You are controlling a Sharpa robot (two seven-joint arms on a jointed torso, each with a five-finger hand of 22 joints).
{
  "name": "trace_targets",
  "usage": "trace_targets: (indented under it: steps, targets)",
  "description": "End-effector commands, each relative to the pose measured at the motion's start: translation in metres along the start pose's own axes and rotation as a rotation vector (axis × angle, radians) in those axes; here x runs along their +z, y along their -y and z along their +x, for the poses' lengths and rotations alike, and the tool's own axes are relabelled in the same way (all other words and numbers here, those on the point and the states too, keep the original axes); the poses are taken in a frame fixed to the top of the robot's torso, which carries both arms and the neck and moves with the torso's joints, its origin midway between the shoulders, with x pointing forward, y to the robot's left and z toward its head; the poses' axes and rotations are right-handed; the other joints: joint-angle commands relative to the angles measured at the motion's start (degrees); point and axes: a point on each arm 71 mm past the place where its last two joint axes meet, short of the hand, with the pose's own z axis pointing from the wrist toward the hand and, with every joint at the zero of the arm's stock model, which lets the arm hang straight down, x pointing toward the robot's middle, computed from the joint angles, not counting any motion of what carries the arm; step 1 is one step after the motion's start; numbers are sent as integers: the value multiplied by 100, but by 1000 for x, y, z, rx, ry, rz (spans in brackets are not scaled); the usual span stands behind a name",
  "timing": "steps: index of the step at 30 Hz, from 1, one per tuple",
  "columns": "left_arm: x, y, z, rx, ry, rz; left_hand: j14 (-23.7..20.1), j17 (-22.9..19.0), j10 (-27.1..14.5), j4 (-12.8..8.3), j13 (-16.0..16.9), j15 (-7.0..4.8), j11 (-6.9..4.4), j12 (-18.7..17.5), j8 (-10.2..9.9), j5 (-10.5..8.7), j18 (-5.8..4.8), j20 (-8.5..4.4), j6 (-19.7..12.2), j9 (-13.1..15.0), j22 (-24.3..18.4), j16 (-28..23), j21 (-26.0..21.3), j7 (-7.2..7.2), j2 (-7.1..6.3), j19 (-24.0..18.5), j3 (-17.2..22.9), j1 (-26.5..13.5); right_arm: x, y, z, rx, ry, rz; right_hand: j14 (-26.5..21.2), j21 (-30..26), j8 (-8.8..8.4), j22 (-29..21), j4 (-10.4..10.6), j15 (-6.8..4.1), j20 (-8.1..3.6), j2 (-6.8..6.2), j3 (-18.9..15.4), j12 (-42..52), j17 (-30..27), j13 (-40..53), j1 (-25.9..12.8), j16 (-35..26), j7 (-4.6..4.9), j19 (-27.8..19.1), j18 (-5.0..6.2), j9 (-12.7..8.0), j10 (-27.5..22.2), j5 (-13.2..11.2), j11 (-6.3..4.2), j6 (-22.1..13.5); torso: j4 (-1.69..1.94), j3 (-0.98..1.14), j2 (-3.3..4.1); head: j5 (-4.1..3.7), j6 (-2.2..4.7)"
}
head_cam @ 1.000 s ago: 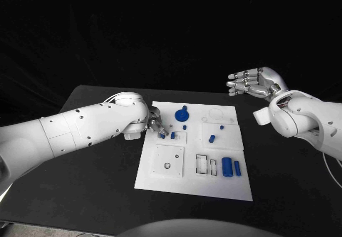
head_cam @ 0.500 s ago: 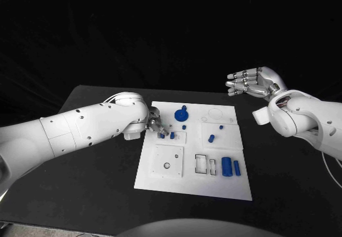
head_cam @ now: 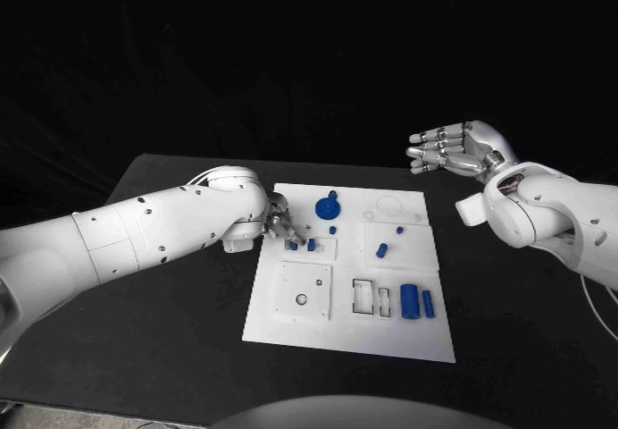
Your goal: Assemble the parts on the task board
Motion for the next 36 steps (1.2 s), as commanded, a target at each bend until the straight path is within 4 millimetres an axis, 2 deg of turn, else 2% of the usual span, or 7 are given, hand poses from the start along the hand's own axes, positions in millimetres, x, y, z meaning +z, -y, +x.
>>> trace_targets:
  steps: [1, 18, 28, 31, 34, 35, 36]
  targets:
    - [3, -5, 6, 17, -23, -25, 594, 1509, 41, 73, 17, -36, 4, 26, -13, 9, -67, -30, 54, -9, 1097, 18, 41, -5, -5, 453, -184, -94, 0, -1, 2, 0, -19, -5, -33, -43, -35, -9, -29, -11, 25, 12, -3, 12, -13, -6, -24, -31, 35, 21, 37, -7, -26, 40, 24, -20, 2, -2, 2, 0, -4]
    - [-1, -8, -2, -60, 78, -17, 594, 1509, 2, 509, -62, -50, -1, -64, 0, 21, -57, -46, 42, -22, 1073, 18, 7, -9, 98, 441, -1202, -87, 1, 0, 2, -1, -19, -4, -38, -53, -36, -11, -28, -7, 28, 11, -12, 10, -25, -6, -36, -32, 39, 20, 36, -8, -33, 38, 28, -26, 3, -2, 1, -1, 6]
    - [-6, -12, -4, -184, 113, 42, 594, 1509, -158, 536, -324, -37, 31, -295, -20, 52, 3, -42, -91, -34, 862, 18, -203, 32, 155, 357, -1729, -99, 1, 1, 2, -1, -20, -3, -38, -53, -36, -11, -28, -7, 28, 11, -12, 10, -25, -6, -36, -32, 39, 20, 36, -8, -33, 38, 28, -26, 1, -2, 0, 2, 7]
    - [-8, -13, -6, -255, 126, 105, 594, 1509, -355, 535, -662, -21, 63, -591, -57, 61, 66, -31, -213, -48, 626, 18, -440, 74, 190, 261, -1850, -19, 1, 1, 2, -1, -20, -2, -38, -53, -36, -11, -28, -7, 28, 11, -12, 10, -25, -6, -36, -32, 39, 20, 36, -8, -33, 38, 28, -26, 2, 1, -5, 2, 11]
    - [-11, -14, -11, -369, 160, 200, 558, 1391, -1203, 540, -1984, 80, 210, -1818, -247, 72, 265, 43, -621, -143, -174, -51, -1272, 242, 158, -80, -2054, 63, 1, 1, 2, -1, -20, -2, -38, -53, -36, -11, -28, -7, 28, 11, -12, 10, -25, -6, -36, -32, 39, 20, 36, -8, -33, 38, 28, -26, 0, 3, -4, -5, 18]
    - [-11, -15, -12, -387, 167, 213, 529, 1296, -1363, 540, -2197, 110, 245, -2023, -282, 72, 297, 68, -698, -168, -318, -109, -1429, 281, 159, -143, -2111, 64, 1, 2, 2, -1, -20, -2, -38, -53, -36, -11, -28, -7, 28, 11, -12, 10, -25, -6, -36, -32, 39, 20, 36, -8, -33, 38, 28, -26, -1, 4, -3, -7, 33]
    - [-12, -15, -15, -437, 193, 251, 426, 997, -1584, 537, -2407, 176, 318, -2243, -345, 70, 378, 122, -839, -222, -694, -304, -1846, 357, 178, -316, -2221, 82, 1, 2, 2, -1, -19, -1, -38, -53, -36, -11, -28, -7, 28, 11, -12, 10, -25, -6, -36, -32, 39, 20, 36, -8, -33, 38, 28, -26, 1, 4, -4, -11, 37]
